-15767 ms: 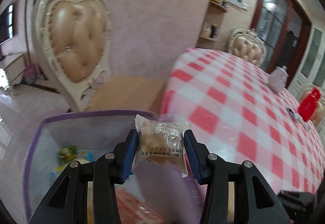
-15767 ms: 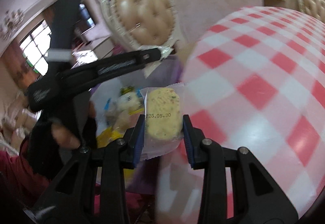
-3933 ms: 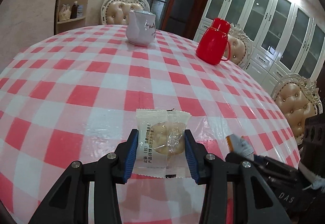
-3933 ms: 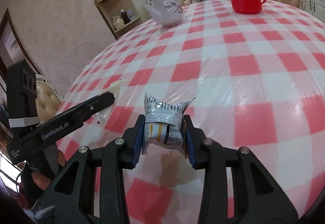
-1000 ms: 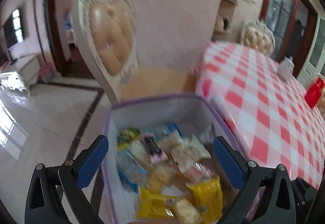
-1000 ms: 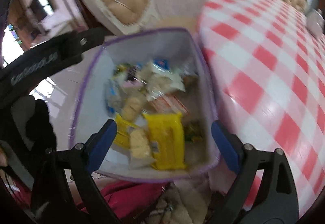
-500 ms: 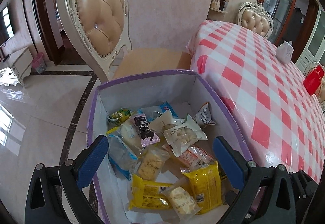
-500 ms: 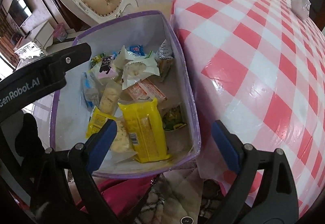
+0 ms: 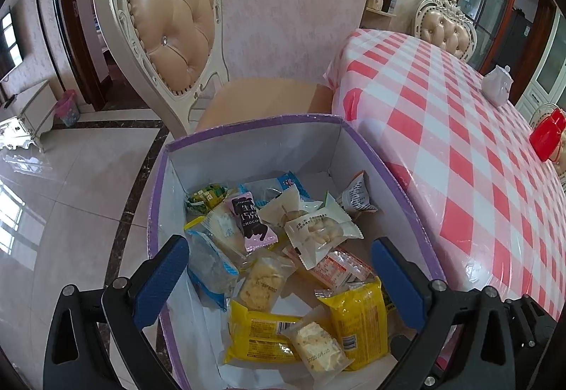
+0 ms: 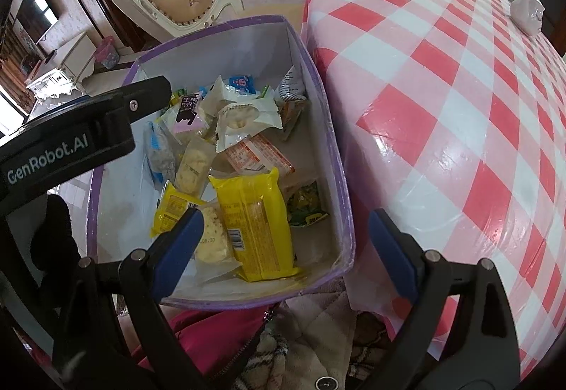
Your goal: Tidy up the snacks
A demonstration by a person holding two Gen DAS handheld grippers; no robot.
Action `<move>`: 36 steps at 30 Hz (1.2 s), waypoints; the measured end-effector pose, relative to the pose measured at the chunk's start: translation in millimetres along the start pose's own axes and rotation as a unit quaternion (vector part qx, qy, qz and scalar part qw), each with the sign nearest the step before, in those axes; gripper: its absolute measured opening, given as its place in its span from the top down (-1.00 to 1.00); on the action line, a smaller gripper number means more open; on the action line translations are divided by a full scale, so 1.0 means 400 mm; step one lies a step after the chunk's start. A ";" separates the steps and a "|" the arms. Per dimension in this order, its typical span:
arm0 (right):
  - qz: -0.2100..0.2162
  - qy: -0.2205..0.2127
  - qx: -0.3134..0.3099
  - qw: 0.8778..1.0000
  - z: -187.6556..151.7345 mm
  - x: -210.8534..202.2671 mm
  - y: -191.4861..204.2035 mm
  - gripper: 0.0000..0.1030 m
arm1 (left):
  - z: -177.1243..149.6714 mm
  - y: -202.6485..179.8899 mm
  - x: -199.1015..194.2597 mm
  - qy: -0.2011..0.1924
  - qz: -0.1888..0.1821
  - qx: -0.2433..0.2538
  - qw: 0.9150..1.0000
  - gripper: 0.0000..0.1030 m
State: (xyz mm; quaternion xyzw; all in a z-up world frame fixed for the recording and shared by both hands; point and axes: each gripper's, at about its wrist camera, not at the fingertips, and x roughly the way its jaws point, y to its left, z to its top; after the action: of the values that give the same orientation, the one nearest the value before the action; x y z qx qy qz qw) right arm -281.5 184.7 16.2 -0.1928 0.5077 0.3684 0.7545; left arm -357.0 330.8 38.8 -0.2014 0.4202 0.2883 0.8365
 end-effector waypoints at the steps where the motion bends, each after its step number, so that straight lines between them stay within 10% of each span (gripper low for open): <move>1: 0.000 0.001 -0.001 1.000 0.000 0.001 0.001 -0.84 | 0.000 0.000 0.000 0.000 0.000 0.000 1.000 -1.00; 36: 0.000 0.016 -0.009 1.000 -0.021 0.029 0.007 -0.84 | -0.009 -0.007 0.022 0.018 0.000 0.002 1.000 -1.00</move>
State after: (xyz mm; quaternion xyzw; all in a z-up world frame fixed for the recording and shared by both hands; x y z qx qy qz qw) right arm -286.5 184.9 2.5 -0.2055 0.5165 0.3701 0.7443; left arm -352.9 329.5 29.7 -0.2045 0.4356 0.2842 0.8293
